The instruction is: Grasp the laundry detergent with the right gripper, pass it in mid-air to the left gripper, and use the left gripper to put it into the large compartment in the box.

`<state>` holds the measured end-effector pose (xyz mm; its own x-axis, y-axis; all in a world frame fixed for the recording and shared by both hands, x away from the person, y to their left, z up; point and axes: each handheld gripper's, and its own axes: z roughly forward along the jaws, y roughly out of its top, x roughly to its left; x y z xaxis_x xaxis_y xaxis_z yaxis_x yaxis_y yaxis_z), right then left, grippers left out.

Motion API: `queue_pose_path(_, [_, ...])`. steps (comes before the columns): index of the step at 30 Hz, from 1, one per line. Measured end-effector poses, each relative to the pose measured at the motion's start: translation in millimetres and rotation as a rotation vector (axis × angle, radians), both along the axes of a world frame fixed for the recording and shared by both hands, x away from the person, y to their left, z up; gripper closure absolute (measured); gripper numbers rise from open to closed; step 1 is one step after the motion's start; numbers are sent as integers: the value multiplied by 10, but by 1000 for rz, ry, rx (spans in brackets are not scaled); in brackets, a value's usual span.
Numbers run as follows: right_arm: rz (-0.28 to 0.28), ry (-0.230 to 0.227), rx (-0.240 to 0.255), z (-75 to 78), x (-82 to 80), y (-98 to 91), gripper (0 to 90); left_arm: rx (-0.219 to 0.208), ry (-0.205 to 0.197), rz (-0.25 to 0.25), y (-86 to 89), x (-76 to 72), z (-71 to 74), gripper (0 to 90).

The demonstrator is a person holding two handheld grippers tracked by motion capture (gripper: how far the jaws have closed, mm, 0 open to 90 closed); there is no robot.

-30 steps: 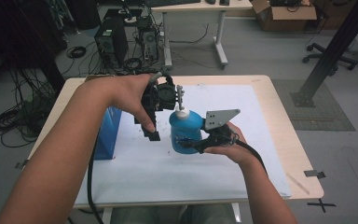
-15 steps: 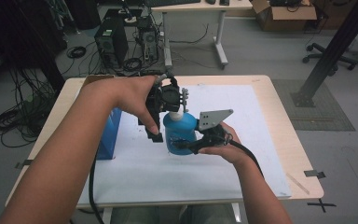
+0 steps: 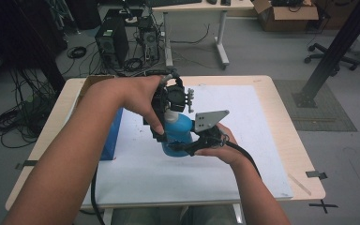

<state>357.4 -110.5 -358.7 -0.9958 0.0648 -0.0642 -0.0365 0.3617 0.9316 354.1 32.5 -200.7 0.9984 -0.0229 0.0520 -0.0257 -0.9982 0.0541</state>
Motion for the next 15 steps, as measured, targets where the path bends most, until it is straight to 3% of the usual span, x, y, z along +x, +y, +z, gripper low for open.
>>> queue_pose_path(15, [17,-5,19,51,-11,103,454,8,-12,1,-43,11,-19,49])
